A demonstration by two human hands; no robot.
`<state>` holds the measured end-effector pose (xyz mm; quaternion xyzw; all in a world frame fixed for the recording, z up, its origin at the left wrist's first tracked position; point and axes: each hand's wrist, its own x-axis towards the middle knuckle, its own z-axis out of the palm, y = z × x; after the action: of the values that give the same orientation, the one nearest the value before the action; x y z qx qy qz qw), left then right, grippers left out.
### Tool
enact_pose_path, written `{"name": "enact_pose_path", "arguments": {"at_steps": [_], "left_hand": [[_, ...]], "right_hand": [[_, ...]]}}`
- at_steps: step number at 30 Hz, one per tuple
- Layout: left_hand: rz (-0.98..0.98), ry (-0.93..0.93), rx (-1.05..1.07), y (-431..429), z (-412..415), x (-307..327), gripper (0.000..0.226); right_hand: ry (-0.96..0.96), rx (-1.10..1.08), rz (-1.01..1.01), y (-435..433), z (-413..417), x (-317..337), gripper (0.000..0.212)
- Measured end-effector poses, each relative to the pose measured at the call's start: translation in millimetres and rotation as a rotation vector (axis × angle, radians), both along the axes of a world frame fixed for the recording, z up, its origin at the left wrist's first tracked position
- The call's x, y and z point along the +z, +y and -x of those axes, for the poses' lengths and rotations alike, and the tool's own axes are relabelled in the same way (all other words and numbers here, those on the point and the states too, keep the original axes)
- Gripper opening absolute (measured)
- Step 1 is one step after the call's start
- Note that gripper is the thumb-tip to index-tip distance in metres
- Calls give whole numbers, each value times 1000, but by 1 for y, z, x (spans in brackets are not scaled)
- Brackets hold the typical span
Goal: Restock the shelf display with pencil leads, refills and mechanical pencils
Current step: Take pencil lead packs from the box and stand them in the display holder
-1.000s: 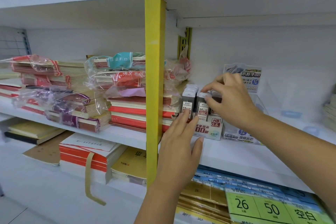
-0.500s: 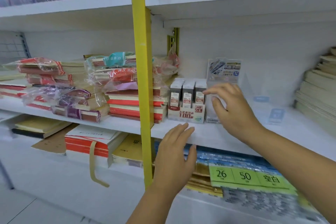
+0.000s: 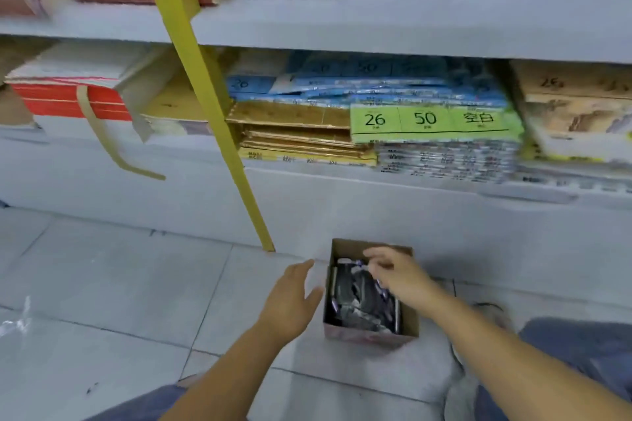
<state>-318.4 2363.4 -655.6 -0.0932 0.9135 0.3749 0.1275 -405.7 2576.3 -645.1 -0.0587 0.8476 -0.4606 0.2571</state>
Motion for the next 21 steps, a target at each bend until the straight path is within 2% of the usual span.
{"name": "enact_pose_path", "arguments": {"at_steps": [3, 6, 9, 13, 16, 18, 21], "left_hand": [[-115, -182, 54, 6, -8, -37, 61], [-199, -254, 103, 9, -9, -57, 61], [-284, -274, 133, 11, -8, -64, 55], [-454, -250, 144, 15, -7, -64, 29], [-494, -271, 159, 14, -5, -64, 30], [-501, -279, 141, 13, -6, -65, 27], [-521, -282, 154, 13, -6, -67, 27]], "right_hand": [[-192, -14, -71, 4, -5, -60, 26], [-252, -60, -124, 3, -1, -99, 41], [-260, -114, -132, 1, 5, -123, 49], [-223, -189, -112, -2, 7, -139, 64], [-202, -231, -130, -6, 9, -145, 87], [-261, -290, -74, -10, 12, -145, 97], [-345, -272, -111, -11, 14, -148, 88]]}}
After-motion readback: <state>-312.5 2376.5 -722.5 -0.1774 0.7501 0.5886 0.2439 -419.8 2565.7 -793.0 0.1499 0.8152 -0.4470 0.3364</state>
